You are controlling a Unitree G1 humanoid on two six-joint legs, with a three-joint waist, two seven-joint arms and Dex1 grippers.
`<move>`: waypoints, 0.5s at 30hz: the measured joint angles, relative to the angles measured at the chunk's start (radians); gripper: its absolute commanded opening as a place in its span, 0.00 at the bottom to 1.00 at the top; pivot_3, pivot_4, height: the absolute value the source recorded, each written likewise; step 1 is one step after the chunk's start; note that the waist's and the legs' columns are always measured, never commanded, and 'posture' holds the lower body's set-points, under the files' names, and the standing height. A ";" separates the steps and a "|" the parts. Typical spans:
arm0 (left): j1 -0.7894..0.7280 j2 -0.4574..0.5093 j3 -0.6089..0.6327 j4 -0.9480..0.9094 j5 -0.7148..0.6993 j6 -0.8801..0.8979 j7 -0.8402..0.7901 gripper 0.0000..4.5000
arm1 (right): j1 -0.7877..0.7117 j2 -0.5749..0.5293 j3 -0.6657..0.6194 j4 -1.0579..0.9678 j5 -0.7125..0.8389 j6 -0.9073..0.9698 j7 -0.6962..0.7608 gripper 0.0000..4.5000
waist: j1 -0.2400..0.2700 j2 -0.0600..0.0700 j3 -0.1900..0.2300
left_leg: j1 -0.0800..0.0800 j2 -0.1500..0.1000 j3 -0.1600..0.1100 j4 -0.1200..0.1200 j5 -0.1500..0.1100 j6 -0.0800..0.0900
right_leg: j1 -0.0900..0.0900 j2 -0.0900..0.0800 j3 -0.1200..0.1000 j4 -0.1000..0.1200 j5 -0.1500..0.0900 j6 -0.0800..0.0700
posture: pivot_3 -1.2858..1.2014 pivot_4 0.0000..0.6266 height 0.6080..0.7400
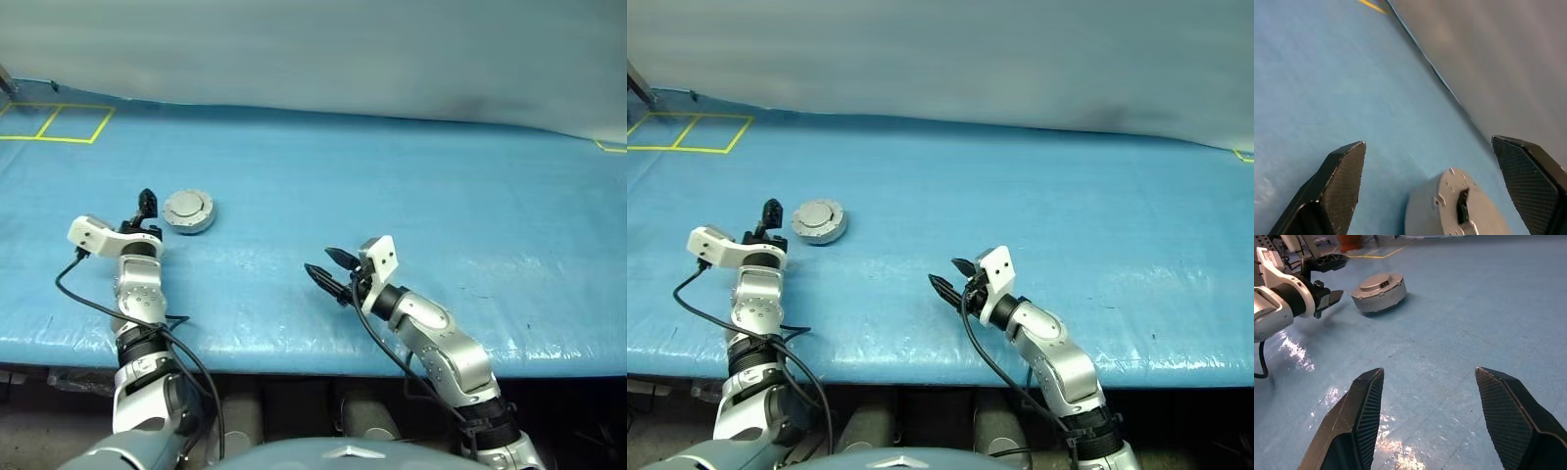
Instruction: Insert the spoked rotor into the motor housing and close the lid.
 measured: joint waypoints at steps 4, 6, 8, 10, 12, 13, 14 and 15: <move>0.020 0.026 -0.028 -0.053 0.060 -0.062 -0.024 1.00 | -0.001 0.005 -0.012 0.013 -0.044 -0.017 -0.028 0.70 | 0.004 0.000 0.000 | 0.000 0.000 0.000 0.000 0.000 0.000 | 0.000 0.000 0.000 0.000 0.000 0.000 | 0.52 0.24 1.00; 0.032 0.039 -0.069 -0.101 0.091 -0.082 -0.074 1.00 | -0.002 0.005 -0.025 0.023 -0.071 -0.052 -0.040 0.70 | 0.007 0.000 0.000 | 0.001 0.000 0.000 0.000 0.000 0.000 | 0.001 0.000 0.000 0.000 0.000 0.000 | 0.52 0.24 1.00; 0.058 0.050 -0.147 -0.185 0.117 -0.089 -0.167 1.00 | -0.002 -0.012 -0.047 0.028 -0.076 -0.074 -0.032 0.70 | 0.009 0.000 0.000 | 0.000 -0.001 0.000 0.000 0.000 0.000 | 0.001 -0.001 0.000 -0.001 0.000 -0.001 | 0.52 0.24 1.00; 0.087 0.072 -0.245 -0.277 0.121 -0.065 -0.290 1.00 | -0.003 -0.037 -0.085 0.028 -0.071 -0.084 -0.014 0.70 | 0.010 0.000 0.000 | 0.001 -0.001 0.001 0.000 0.000 0.000 | 0.001 -0.001 0.000 -0.001 0.000 -0.001 | 0.52 0.24 1.00; 0.112 0.111 -0.358 -0.352 0.130 -0.020 -0.415 1.00 | -0.007 -0.072 -0.128 0.032 -0.072 -0.094 -0.004 0.70 | 0.007 0.000 0.000 | 0.002 -0.001 0.002 0.000 0.000 0.000 | 0.001 -0.001 0.001 -0.001 -0.001 -0.003 | 0.52 0.24 1.00; 0.126 0.133 -0.412 -0.377 0.141 -0.003 -0.465 1.00 | -0.009 -0.090 -0.146 0.035 -0.075 -0.097 -0.001 0.70 | 0.005 0.000 0.000 | 0.003 -0.001 0.002 -0.001 0.000 0.000 | 0.002 -0.001 0.001 -0.001 -0.002 -0.004 | 0.52 0.24 1.00; 0.143 0.159 -0.470 -0.400 0.166 0.015 -0.514 1.00 | -0.012 -0.112 -0.164 0.041 -0.080 -0.101 0.002 0.70 | 0.002 0.000 0.000 | 0.005 -0.001 0.003 -0.002 0.000 0.000 | 0.003 -0.001 0.002 0.000 -0.003 -0.005 | 0.52 0.24 1.00; 0.158 0.180 -0.525 -0.415 0.192 0.032 -0.557 1.00 | -0.013 -0.131 -0.181 0.046 -0.089 -0.106 0.003 0.70 | -0.002 0.001 0.000 | 0.006 0.000 0.004 -0.003 0.000 0.000 | 0.003 -0.001 0.003 0.000 -0.004 -0.005 | 0.52 0.24 1.00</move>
